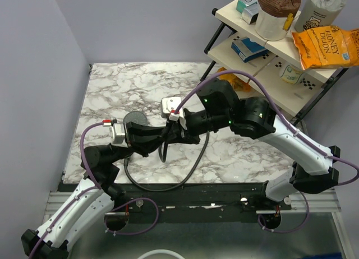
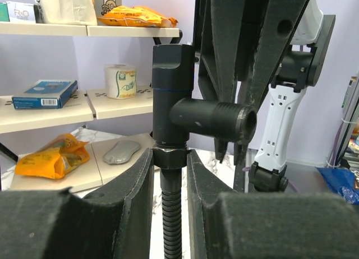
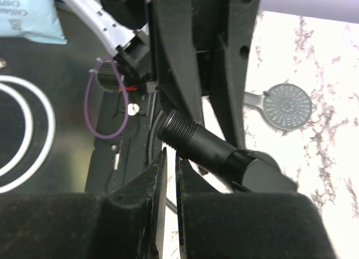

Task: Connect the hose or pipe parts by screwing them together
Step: Install the adaptor on the pipeline.

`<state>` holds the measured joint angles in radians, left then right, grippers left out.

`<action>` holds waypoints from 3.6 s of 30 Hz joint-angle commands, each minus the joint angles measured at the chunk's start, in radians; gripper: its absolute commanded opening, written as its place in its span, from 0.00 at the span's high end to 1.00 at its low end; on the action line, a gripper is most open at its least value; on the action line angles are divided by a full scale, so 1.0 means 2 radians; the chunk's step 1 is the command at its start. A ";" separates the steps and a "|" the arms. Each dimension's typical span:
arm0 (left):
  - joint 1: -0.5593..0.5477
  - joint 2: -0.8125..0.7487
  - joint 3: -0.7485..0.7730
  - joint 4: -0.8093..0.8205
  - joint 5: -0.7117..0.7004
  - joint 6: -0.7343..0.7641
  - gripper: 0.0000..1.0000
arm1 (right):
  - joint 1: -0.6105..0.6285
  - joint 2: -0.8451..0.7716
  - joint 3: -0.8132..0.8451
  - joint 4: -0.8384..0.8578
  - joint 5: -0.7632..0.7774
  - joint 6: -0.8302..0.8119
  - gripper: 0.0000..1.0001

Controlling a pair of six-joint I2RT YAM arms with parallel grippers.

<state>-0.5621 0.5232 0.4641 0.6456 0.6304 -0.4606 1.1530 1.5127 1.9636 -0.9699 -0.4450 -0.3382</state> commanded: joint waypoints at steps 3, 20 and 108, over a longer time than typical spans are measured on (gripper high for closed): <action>0.003 -0.002 0.017 0.009 -0.011 -0.004 1.00 | 0.016 0.032 0.034 0.049 0.067 0.016 0.83; 0.003 0.002 0.016 0.007 0.002 -0.017 1.00 | 0.087 0.175 0.203 -0.031 0.400 0.042 0.82; 0.008 0.005 0.034 0.007 -0.018 -0.015 1.00 | 0.023 -0.074 -0.090 0.128 0.081 0.095 0.90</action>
<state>-0.5507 0.5354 0.4973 0.6384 0.6323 -0.5018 1.1671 1.3216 1.7515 -0.7483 -0.2443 -0.1555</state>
